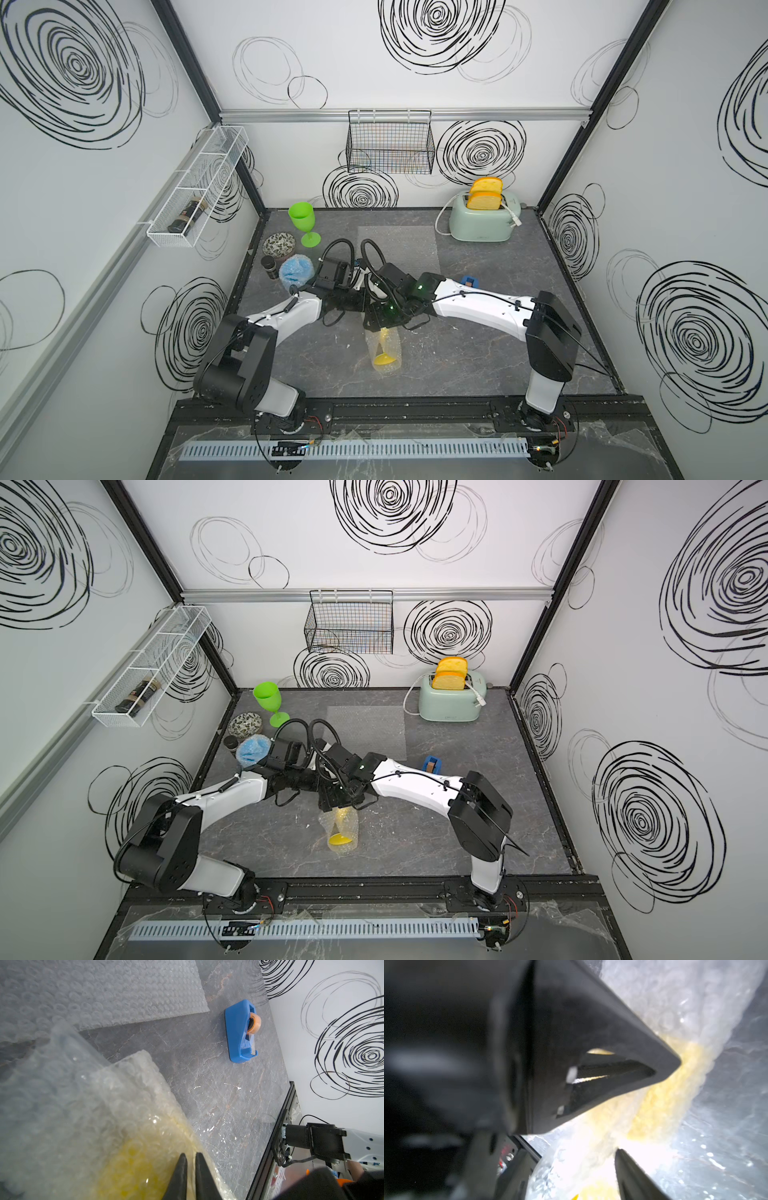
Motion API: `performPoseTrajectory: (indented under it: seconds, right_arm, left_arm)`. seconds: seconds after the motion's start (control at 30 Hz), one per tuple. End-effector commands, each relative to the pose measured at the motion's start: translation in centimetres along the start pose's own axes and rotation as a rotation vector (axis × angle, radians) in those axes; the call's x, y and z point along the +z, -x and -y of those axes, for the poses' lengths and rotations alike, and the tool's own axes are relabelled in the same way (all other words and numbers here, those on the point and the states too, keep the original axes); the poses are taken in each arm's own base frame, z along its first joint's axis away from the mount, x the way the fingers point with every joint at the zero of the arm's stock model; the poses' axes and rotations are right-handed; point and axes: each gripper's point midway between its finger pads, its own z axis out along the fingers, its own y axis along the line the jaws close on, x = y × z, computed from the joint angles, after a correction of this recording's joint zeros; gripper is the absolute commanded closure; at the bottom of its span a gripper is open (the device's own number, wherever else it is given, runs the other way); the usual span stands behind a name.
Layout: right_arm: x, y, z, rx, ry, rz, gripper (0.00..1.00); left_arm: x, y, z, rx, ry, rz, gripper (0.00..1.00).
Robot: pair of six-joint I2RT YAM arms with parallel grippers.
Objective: Wrap wine glasses in bubble wrap
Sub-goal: Wrap the wine glass in bubble wrap.
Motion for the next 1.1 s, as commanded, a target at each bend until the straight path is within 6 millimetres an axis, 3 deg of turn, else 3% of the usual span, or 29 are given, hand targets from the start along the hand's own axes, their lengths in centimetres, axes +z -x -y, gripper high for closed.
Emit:
performPoseTrajectory:
  seconds: [0.0, 0.07, 0.37, 0.53, 0.63, 0.7, 0.77, 0.9, 1.07]
  right_arm:
    - [-1.7, -0.2, 1.2, 0.04, 0.001, 0.022, 0.59]
    - [-1.9, -0.6, 1.9, 0.062, 0.011, 0.011, 0.68]
    - [-2.0, -1.8, 3.3, 0.08, 0.046, -0.017, 0.93]
    - [-1.9, -1.9, 3.3, 0.08, 0.077, -0.025, 1.0]
    - [-1.3, -2.4, 4.0, 0.08, 0.071, -0.051, 1.0]
    - [-0.8, -3.1, 5.3, 0.092, 0.039, -0.075, 0.99]
    - [-0.7, -3.5, 6.0, 0.094, 0.024, -0.081, 0.98]
    - [-1.0, -3.6, 5.7, 0.089, 0.048, -0.069, 0.95]
    - [-2.6, -2.8, 5.5, 0.078, 0.05, -0.054, 0.84]
  left_arm:
    - [0.4, -1.7, -1.9, -0.034, 0.076, -0.043, 0.85]
    - [0.4, -1.6, -1.9, -0.034, 0.077, -0.042, 0.85]
    - [0.4, -1.6, -1.9, -0.034, 0.078, -0.042, 0.84]
    - [0.3, -1.6, -1.9, -0.033, 0.079, -0.041, 0.84]
    - [0.4, -1.6, -1.9, -0.035, 0.078, -0.043, 0.83]
    - [0.5, -1.7, -2.0, -0.035, 0.081, -0.043, 0.75]
    - [0.5, -1.6, -2.0, -0.033, 0.08, -0.045, 0.73]
    - [0.6, -1.7, -2.0, -0.035, 0.083, -0.048, 0.68]
    - [0.7, -1.8, -2.0, -0.032, 0.082, -0.053, 0.67]
